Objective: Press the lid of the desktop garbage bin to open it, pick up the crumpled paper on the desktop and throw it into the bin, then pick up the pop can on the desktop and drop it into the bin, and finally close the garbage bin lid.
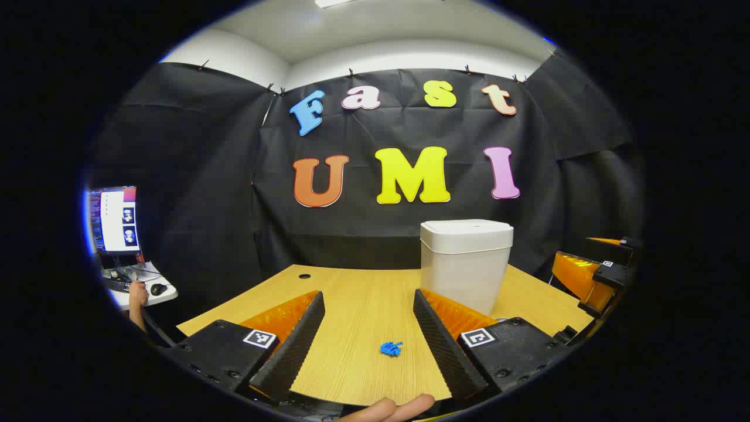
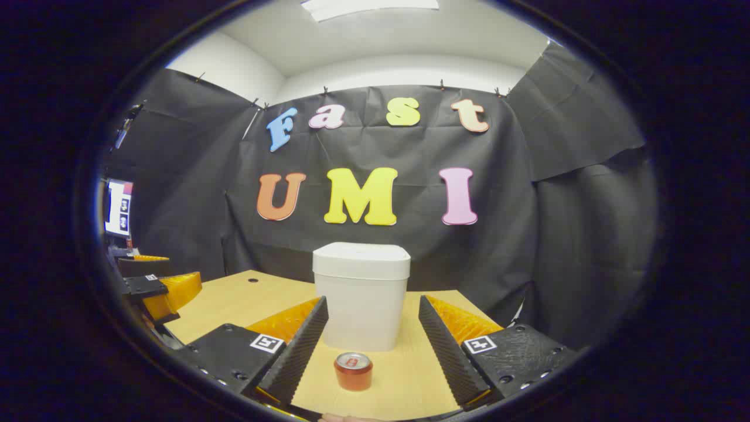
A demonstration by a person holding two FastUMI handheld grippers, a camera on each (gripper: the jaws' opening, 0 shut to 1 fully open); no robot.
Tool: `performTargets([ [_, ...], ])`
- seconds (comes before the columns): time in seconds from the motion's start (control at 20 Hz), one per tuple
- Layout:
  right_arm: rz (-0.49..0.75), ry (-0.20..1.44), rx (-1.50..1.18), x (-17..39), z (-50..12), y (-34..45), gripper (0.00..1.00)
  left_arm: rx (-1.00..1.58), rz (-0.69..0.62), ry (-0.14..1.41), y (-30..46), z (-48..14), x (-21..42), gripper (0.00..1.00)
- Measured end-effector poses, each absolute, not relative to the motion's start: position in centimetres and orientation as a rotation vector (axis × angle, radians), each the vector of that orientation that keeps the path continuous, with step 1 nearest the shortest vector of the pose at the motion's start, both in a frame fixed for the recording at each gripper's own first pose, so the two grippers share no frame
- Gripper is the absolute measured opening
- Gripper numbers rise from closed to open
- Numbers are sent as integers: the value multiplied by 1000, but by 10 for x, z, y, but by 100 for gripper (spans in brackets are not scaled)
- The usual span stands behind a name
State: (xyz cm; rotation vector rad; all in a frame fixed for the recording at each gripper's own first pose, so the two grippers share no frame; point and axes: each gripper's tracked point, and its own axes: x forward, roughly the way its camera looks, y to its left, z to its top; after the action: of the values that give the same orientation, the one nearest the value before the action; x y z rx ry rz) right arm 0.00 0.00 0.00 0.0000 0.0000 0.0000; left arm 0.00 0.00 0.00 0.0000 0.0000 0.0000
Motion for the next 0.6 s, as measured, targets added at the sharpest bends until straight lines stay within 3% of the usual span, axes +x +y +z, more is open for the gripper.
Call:
performTargets([
  [0.6, 17, 60, -8, 4, -17, 3, 98, -20, -2, 55, 7, -13, 8, 98],
])
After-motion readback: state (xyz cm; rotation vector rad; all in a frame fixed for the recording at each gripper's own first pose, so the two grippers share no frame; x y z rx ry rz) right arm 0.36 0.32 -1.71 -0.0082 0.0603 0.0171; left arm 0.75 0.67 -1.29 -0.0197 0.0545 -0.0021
